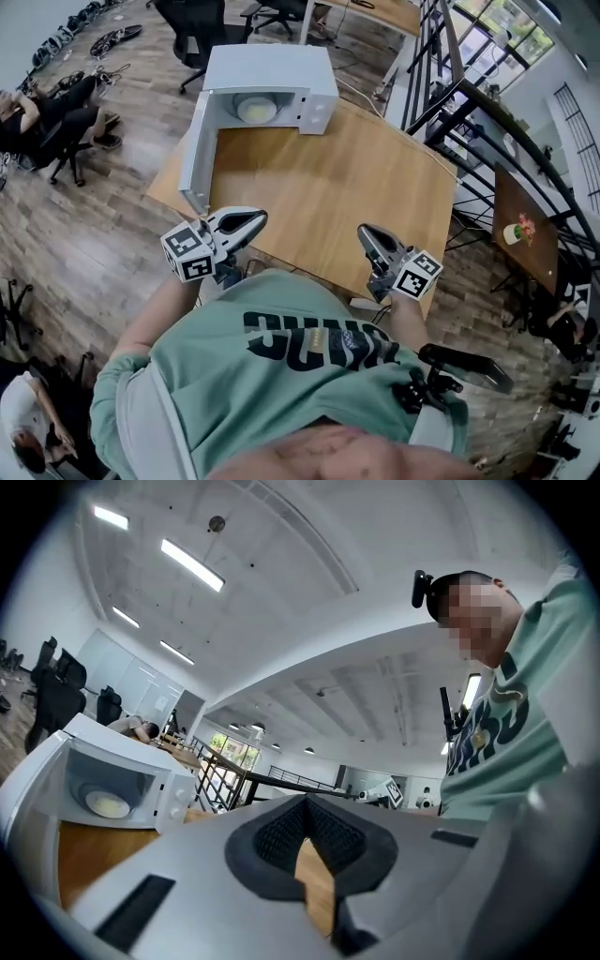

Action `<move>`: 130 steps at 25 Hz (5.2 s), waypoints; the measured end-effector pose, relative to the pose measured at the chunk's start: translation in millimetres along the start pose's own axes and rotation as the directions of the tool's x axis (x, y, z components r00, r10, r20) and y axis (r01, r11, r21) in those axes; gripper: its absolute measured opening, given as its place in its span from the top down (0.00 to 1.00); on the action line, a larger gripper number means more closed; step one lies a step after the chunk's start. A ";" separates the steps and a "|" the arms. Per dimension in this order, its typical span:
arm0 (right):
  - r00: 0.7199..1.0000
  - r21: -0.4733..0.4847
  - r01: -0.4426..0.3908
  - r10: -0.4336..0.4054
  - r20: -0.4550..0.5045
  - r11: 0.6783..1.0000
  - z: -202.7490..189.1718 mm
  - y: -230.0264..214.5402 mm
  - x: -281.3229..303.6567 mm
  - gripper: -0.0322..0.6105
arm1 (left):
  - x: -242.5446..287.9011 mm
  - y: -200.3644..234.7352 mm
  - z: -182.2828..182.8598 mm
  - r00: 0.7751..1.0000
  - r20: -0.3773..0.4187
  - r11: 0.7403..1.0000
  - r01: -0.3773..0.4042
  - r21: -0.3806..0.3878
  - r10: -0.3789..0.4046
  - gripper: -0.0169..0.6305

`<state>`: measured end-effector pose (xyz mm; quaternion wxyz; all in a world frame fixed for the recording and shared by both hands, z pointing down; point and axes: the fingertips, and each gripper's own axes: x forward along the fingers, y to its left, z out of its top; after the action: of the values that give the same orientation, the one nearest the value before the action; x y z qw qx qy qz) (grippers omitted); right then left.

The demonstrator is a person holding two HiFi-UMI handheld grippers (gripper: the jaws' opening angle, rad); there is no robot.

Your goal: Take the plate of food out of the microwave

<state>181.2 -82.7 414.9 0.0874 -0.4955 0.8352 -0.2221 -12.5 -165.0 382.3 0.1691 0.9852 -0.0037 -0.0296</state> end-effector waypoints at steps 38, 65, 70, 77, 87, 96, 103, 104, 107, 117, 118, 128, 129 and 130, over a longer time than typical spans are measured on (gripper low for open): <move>0.988 0.136 -0.115 0.128 -0.091 0.984 20.6 -176.2 142.0 0.94 | 90.4 171.4 -25.3 0.970 -0.112 0.971 -0.223 -0.085 0.213 0.97; 0.932 0.504 -0.102 0.260 -0.254 0.858 -76.2 -237.4 391.5 0.80 | 42.1 269.1 -88.2 0.945 -0.104 0.931 -0.324 -0.165 0.311 0.97; 0.948 0.602 -0.040 0.220 -0.229 0.798 -93.4 -267.4 439.4 0.73 | 31.6 275.4 -104.9 0.939 -0.120 0.926 -0.340 -0.164 0.324 0.97; 0.978 0.769 0.065 0.111 -0.174 0.635 -113.4 -310.6 485.7 0.62 | 29.3 273.4 -123.0 0.939 -0.149 0.934 -0.330 -0.138 0.310 0.97; 0.982 0.823 0.112 0.064 -0.177 0.557 -132.0 -324.0 520.0 0.58 | 23.3 275.7 -129.7 0.942 -0.148 0.929 -0.325 -0.175 0.302 0.97; 0.985 0.851 0.126 0.039 -0.169 0.510 -135.9 -331.0 530.1 0.58 | 15.8 275.6 -134.1 0.939 -0.160 0.931 -0.328 -0.161 0.304 0.97; 0.981 0.855 0.169 -0.004 -0.192 0.491 -137.7 -336.3 521.9 0.83 | 16.0 273.9 -134.7 0.940 -0.158 0.931 -0.327 -0.161 0.303 0.97; 0.982 0.853 0.173 -0.017 -0.189 0.493 -135.8 -338.3 520.1 0.88 | 15.6 274.1 -134.8 0.939 -0.160 0.931 -0.328 -0.161 0.303 0.97; 0.985 0.861 0.160 -0.027 -0.168 0.483 -129.8 -342.1 515.9 0.91 | 16.1 275.0 -134.7 0.938 -0.165 0.929 -0.330 -0.169 0.303 0.97; 0.989 0.870 0.112 0.029 -0.143 0.480 -130.0 -324.1 484.7 0.92 | 20.8 268.7 -134.4 0.945 -0.174 0.936 -0.306 -0.172 0.277 0.97; 0.989 0.870 0.109 0.037 -0.145 0.481 -130.7 -321.3 479.7 0.92 | 22.1 267.8 -134.8 0.946 -0.174 0.937 -0.304 -0.171 0.275 0.97; 0.980 0.877 0.069 0.131 -0.148 0.476 -128.7 -276.1 426.1 0.92 | 41.3 254.6 -144.6 0.954 -0.202 0.959 -0.250 -0.135 0.220 0.97; 0.980 0.876 0.065 0.134 -0.146 0.477 -126.9 -272.6 419.3 0.92 | 44.8 251.8 -145.6 0.955 -0.206 0.962 -0.241 -0.131 0.211 0.97; 0.980 0.876 0.063 0.135 -0.144 0.478 -125.2 -269.8 412.1 0.92 | 48.4 248.9 -146.7 0.956 -0.211 0.965 -0.232 -0.126 0.202 0.97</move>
<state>144.7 -514.9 679.9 0.2512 -0.3393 0.6191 -0.6622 45.2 -351.7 600.6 0.2441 0.9614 -0.0931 0.0864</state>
